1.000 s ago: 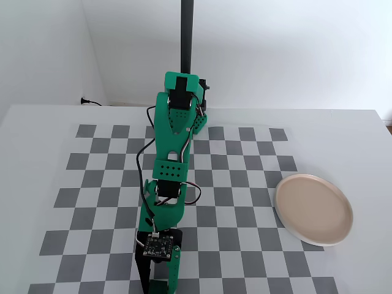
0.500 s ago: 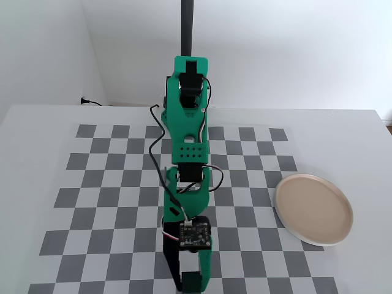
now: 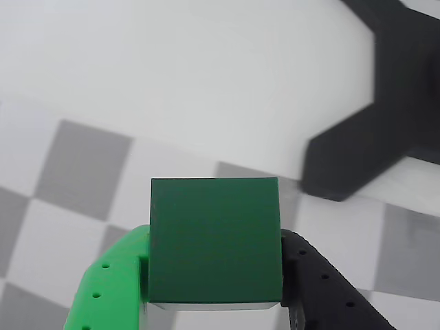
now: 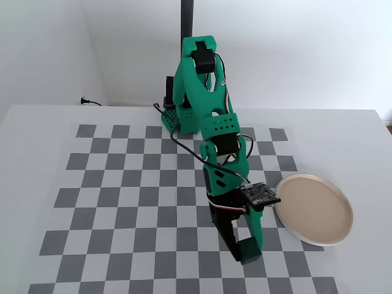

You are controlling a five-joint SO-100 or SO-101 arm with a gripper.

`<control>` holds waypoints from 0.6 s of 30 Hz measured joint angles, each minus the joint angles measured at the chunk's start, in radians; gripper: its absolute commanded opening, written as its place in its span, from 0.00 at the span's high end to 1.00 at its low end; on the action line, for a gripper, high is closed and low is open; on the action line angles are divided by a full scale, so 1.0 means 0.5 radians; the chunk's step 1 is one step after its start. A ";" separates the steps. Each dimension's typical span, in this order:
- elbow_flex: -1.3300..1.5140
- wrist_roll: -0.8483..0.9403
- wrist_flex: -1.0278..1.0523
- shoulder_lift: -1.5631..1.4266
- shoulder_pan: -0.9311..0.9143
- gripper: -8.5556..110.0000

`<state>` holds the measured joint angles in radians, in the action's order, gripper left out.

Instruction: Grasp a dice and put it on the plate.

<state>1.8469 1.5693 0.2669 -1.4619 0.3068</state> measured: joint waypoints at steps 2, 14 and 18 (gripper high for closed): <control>0.098 0.006 -0.031 -0.080 0.064 0.96; 0.439 -0.055 -0.046 -0.448 0.503 0.96; 0.439 -0.101 -0.034 -0.448 0.611 0.96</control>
<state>2.0663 1.5186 0.2500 -1.6858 0.6121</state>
